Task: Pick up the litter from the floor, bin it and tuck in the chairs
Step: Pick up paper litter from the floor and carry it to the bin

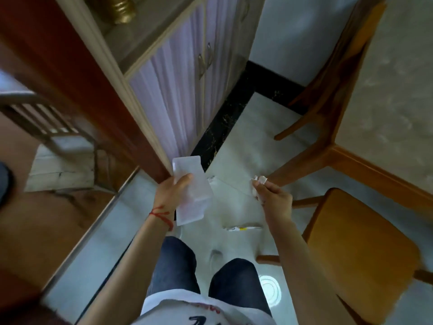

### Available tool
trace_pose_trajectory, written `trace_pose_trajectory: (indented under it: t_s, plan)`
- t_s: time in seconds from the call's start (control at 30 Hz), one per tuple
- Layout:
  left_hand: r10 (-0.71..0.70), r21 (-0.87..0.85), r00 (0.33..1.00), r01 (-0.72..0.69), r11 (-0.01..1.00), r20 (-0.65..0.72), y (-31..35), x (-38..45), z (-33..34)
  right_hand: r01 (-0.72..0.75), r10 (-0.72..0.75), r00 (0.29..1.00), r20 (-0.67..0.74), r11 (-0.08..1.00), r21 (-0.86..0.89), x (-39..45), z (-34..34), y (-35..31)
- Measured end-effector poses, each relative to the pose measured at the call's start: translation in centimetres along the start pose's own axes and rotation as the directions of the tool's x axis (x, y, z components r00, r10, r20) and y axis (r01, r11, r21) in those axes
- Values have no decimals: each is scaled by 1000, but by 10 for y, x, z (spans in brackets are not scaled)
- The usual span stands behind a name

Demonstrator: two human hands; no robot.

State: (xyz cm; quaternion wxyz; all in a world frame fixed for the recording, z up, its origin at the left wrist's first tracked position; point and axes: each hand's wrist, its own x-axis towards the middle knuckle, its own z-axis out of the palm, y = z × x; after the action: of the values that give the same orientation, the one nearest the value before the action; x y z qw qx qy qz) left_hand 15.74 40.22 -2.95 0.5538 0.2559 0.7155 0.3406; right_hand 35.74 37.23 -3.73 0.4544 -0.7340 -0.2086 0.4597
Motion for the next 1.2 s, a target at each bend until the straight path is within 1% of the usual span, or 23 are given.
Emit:
trace_pose_trajectory:
  t_s: [0.13,0.23,0.33,0.47,0.57,0.67,0.73,0.83,0.97,1.07,1.2]
  plan:
    - [-59,-127,995,49,991,-81,-33,-31,-12,-1,8,994,112,998,-61,-7,-3,6]
    - [-81,-220,988,51,974,-133,-58,-54,-29,4,32,972,232,989,-151,-10,3,20]
    - [-92,-302,975,27,953,-203,-82,-74,-51,26,55,935,350,975,-221,-25,18,28]
    - [-149,-411,949,23,911,-277,-114,-102,-84,76,73,898,435,946,-316,-55,43,42]
    - [-170,-477,925,-14,879,-341,-138,-126,-108,117,97,843,528,927,-356,-84,62,50]
    - [-196,-525,887,-60,849,-418,-163,-150,-133,125,111,786,608,935,-331,-117,80,57]
    - [-220,-560,868,-78,825,-445,-181,-168,-152,121,126,756,643,938,-326,-139,91,66]
    - [-253,-603,835,-114,789,-488,-211,-198,-179,129,180,699,692,920,-370,-179,105,85]
    - [-324,-664,769,-169,728,-551,-256,-241,-215,206,230,617,753,875,-437,-239,117,119]
    - [-366,-679,720,-197,707,-589,-293,-275,-239,287,262,552,792,831,-476,-285,119,145]
    - [-407,-687,652,-248,683,-640,-333,-322,-263,356,318,499,806,773,-525,-346,119,175]
